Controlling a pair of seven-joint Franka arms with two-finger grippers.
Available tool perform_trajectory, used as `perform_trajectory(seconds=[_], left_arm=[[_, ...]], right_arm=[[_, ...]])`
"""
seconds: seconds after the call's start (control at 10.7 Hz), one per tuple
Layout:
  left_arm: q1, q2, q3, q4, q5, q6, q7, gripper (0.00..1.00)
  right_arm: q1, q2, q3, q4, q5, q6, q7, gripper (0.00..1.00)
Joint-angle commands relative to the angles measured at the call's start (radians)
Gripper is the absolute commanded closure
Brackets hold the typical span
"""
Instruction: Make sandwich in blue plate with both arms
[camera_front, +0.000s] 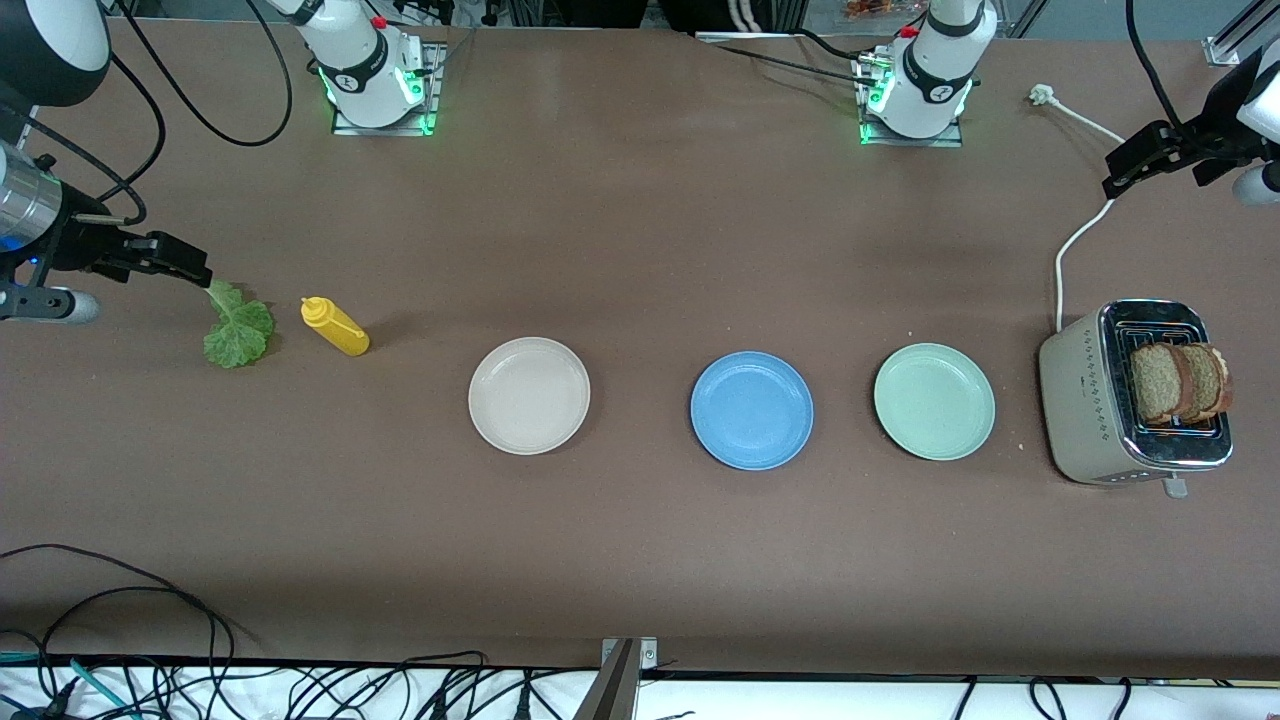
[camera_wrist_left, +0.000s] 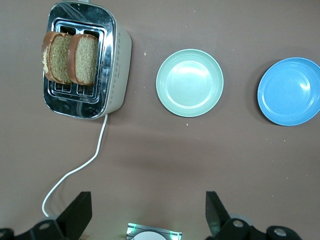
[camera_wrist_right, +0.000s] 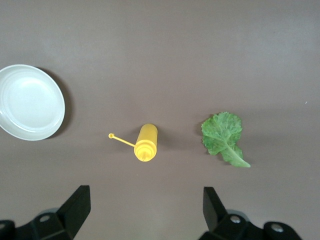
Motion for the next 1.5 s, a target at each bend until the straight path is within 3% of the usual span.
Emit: perform_trajectory(seconds=[0.0, 0.19, 1.4], left_arm=[[0.006, 0.006, -0.006, 0.019, 0.020, -0.018, -0.003, 0.00], [0.006, 0.006, -0.006, 0.019, 0.020, -0.018, -0.003, 0.00], [0.007, 0.009, -0.006, 0.019, 0.020, -0.018, -0.003, 0.00]], right_arm=[[-0.001, -0.010, 0.007, -0.004, -0.025, -0.018, -0.011, 0.00], [0.010, -0.006, 0.036, -0.002, -0.083, -0.013, 0.003, 0.00], [0.012, -0.016, 0.021, 0.044, -0.065, 0.007, -0.017, 0.00]])
